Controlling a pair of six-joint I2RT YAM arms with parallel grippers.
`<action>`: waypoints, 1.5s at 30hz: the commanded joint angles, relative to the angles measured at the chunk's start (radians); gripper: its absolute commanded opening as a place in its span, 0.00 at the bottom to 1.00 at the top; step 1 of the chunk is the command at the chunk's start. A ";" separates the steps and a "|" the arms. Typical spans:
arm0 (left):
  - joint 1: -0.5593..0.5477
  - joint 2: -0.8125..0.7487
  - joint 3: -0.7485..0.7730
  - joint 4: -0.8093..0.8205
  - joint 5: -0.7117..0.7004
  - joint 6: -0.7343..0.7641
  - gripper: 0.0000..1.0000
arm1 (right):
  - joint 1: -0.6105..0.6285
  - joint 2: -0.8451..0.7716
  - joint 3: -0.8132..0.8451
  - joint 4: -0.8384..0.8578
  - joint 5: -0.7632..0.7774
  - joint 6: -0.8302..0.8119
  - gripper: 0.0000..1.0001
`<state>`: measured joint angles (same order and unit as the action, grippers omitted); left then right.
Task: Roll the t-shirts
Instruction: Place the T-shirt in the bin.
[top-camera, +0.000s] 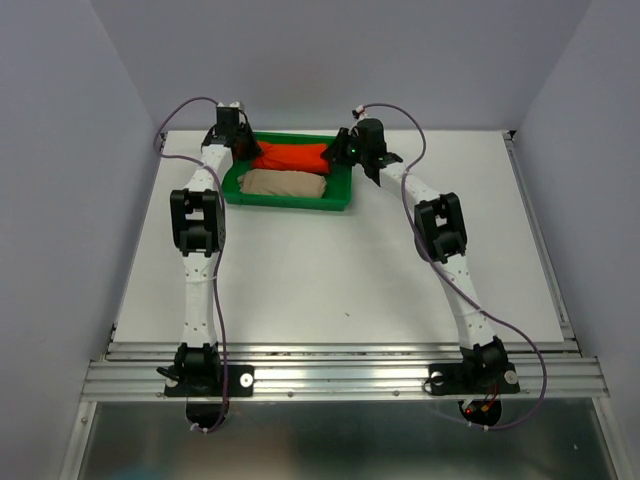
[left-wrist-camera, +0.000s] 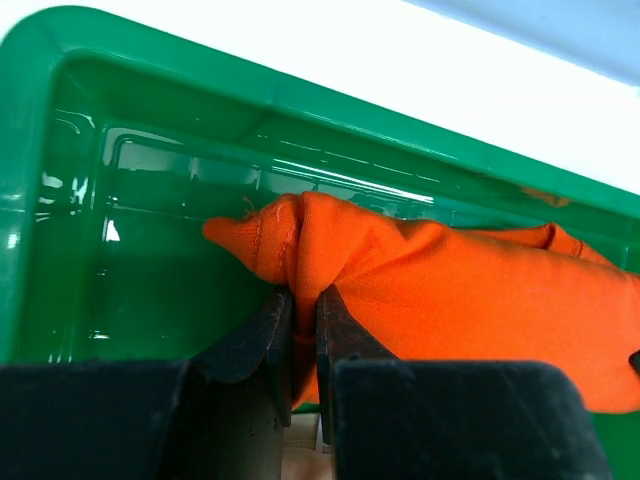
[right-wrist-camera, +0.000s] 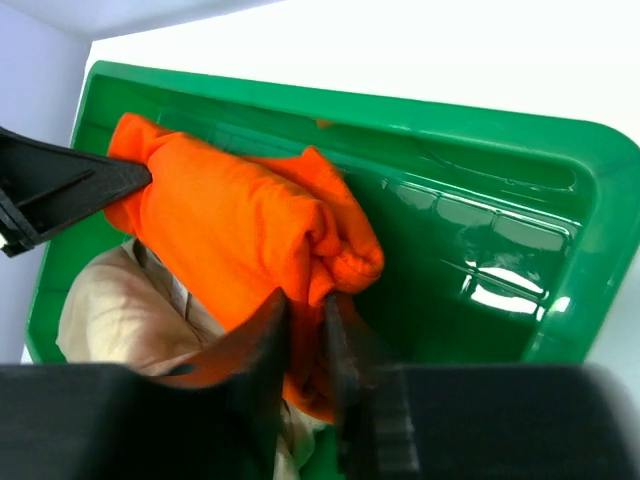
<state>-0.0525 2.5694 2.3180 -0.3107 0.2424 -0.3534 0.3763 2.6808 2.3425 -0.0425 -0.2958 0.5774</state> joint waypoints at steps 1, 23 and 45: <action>0.037 -0.014 0.057 0.044 -0.045 0.001 0.00 | -0.005 -0.015 -0.003 0.016 0.000 -0.030 0.32; 0.023 0.035 0.083 0.045 0.113 -0.016 0.13 | -0.005 -0.168 -0.129 0.089 0.015 -0.050 0.56; 0.008 -0.041 0.051 0.038 0.057 -0.019 0.75 | -0.005 -0.343 -0.261 0.104 0.064 -0.083 0.84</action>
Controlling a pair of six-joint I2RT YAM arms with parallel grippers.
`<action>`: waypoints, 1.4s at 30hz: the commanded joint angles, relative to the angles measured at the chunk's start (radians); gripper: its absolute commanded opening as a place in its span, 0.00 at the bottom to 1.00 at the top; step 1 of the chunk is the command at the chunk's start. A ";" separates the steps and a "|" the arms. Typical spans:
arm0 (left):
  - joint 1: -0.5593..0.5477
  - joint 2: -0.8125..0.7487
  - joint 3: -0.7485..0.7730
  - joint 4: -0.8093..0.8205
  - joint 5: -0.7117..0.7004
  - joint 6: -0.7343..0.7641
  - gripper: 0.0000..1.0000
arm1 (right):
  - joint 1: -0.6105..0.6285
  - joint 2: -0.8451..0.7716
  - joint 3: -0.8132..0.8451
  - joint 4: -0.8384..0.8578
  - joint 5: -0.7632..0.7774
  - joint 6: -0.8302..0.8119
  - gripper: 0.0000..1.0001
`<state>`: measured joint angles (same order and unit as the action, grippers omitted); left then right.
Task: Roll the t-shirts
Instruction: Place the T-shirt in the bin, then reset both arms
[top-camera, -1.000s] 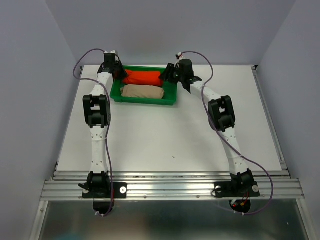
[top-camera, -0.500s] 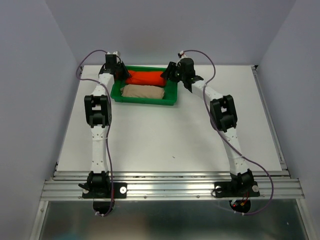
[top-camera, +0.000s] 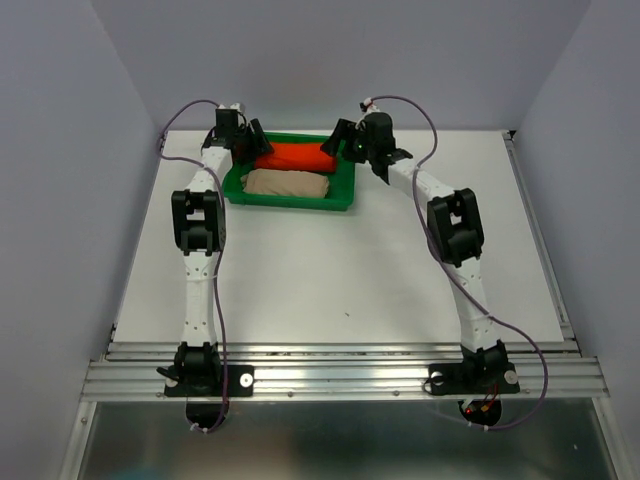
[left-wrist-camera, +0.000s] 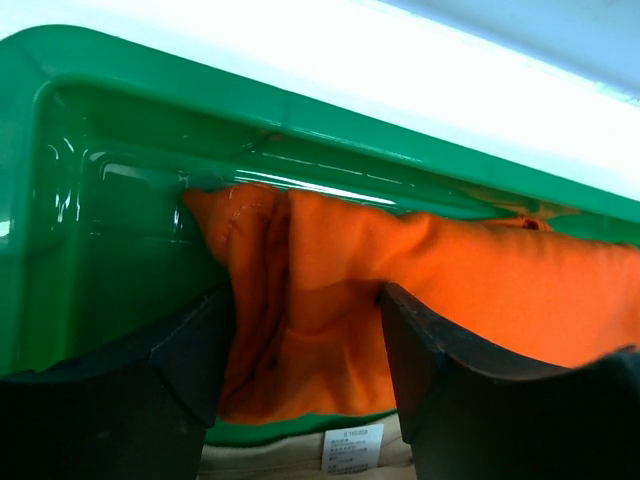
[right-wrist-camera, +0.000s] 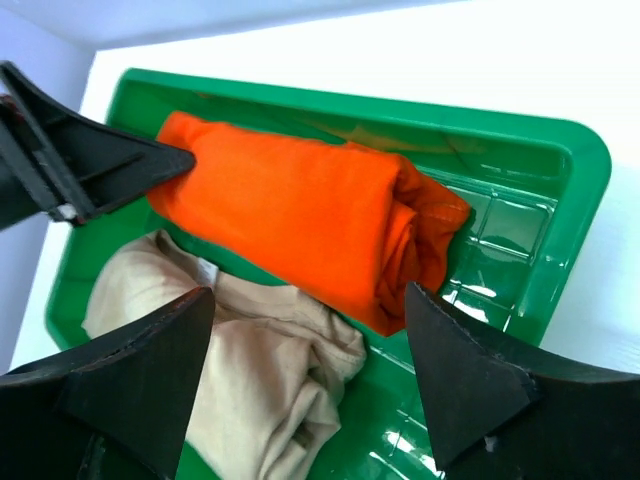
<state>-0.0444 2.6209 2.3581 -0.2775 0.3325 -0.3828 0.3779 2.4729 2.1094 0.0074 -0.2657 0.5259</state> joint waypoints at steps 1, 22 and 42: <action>0.000 -0.104 0.006 0.004 -0.039 0.012 0.78 | -0.007 -0.150 -0.041 0.052 0.040 -0.033 0.85; -0.049 -0.795 -0.418 -0.052 -0.217 0.114 0.90 | -0.007 -0.894 -0.730 -0.478 0.913 -0.044 1.00; -0.226 -1.749 -1.352 0.012 -0.240 0.108 0.89 | -0.007 -1.553 -1.204 -0.728 0.959 0.123 1.00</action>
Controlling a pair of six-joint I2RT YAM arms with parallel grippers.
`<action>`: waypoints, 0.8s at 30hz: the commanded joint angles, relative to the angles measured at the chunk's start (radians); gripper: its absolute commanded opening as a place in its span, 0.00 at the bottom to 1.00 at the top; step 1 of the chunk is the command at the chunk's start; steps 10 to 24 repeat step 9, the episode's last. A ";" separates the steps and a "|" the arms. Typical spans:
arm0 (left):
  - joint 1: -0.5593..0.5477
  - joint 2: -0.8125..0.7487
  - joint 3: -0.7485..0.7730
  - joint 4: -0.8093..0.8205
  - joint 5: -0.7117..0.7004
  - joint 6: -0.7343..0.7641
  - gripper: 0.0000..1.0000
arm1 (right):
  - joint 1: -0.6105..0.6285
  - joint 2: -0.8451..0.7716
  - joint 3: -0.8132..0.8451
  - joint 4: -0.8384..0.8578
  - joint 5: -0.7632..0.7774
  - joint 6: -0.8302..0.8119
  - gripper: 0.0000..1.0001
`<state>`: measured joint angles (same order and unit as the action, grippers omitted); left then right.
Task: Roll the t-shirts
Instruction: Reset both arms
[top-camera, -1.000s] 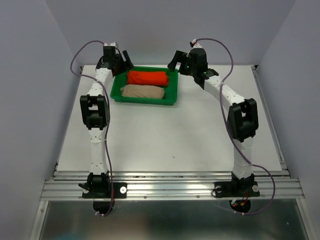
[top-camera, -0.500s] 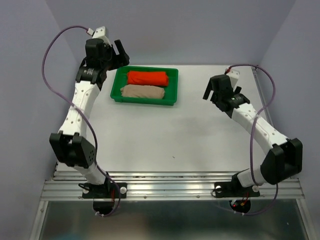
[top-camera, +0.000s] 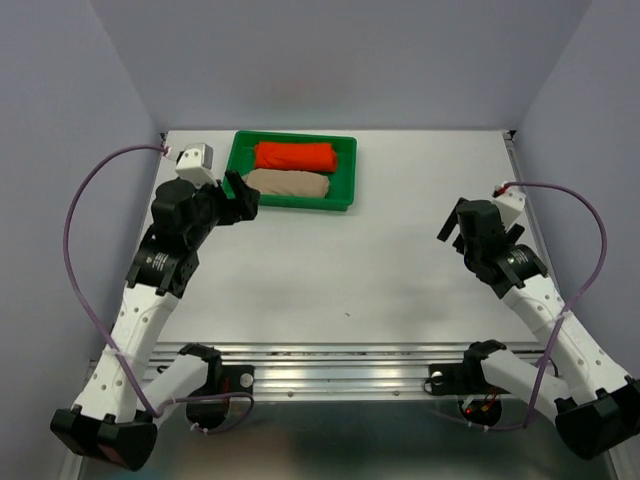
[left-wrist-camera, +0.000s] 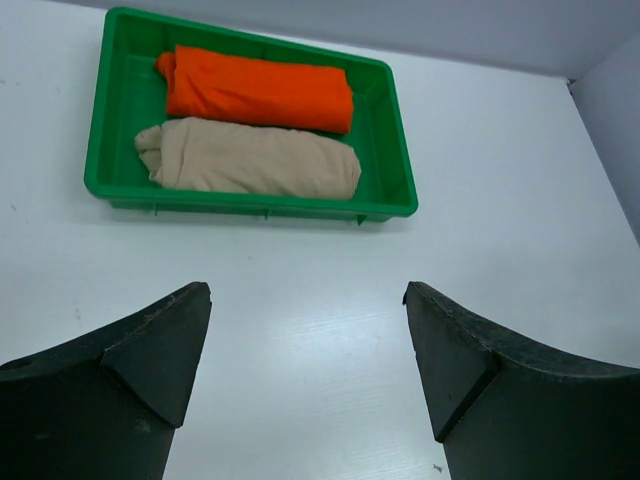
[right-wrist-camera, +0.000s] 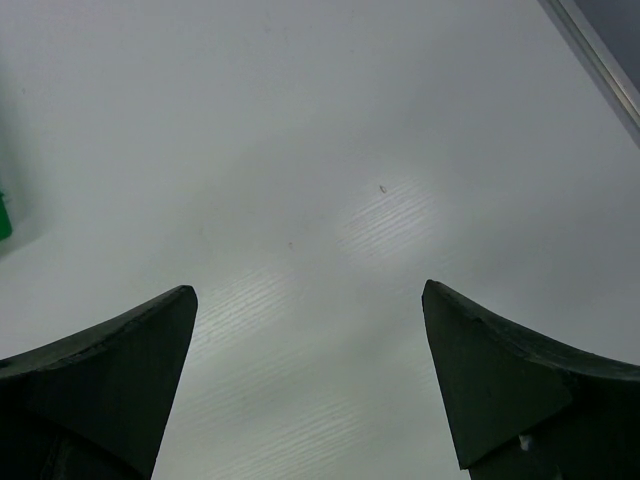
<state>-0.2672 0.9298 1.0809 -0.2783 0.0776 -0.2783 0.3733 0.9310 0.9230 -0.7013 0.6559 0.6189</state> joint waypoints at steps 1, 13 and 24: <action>-0.003 -0.092 -0.110 0.005 0.014 0.004 0.89 | -0.002 -0.008 -0.021 -0.021 0.040 0.033 1.00; -0.003 -0.145 -0.159 -0.027 -0.016 -0.016 0.89 | -0.002 -0.011 -0.055 0.020 0.033 0.062 1.00; -0.003 -0.145 -0.159 -0.027 -0.016 -0.016 0.89 | -0.002 -0.011 -0.055 0.020 0.033 0.062 1.00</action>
